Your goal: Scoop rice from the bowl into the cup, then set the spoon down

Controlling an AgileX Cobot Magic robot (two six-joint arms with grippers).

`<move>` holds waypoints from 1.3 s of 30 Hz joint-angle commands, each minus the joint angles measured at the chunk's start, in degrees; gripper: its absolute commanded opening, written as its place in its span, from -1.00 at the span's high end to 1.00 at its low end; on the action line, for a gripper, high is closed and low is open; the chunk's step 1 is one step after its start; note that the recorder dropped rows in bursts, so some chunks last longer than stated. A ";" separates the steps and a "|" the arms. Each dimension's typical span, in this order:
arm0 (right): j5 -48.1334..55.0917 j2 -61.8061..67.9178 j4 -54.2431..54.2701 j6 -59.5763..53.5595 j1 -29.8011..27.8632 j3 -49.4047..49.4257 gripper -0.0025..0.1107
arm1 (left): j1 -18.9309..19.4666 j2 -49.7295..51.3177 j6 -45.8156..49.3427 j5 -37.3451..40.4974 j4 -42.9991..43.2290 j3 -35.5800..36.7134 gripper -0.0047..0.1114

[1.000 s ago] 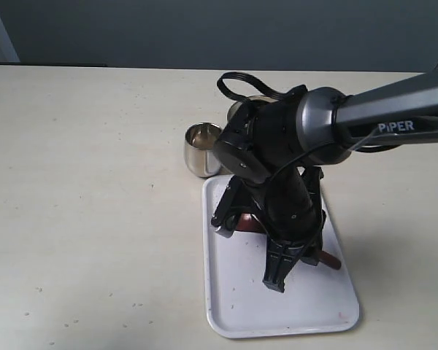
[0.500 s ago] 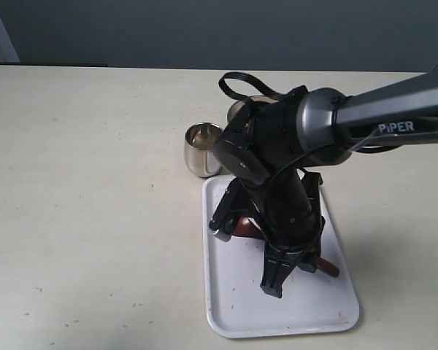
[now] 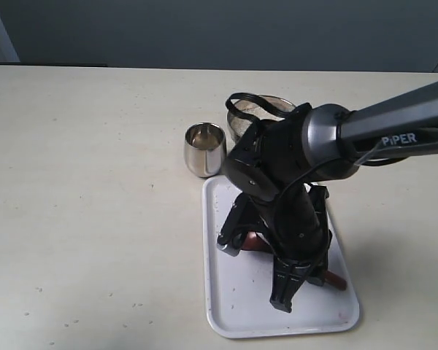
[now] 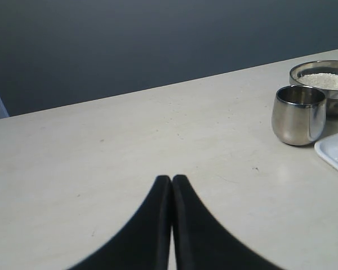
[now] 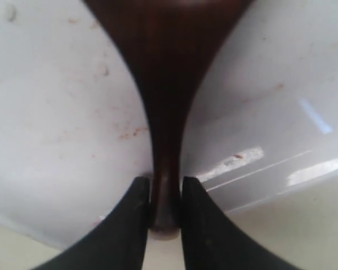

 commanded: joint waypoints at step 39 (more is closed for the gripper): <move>-6.71 -46.17 -9.55 15.55 -35.07 0.30 0.96 | -0.28 -0.25 -0.32 -0.70 -0.08 -0.14 0.91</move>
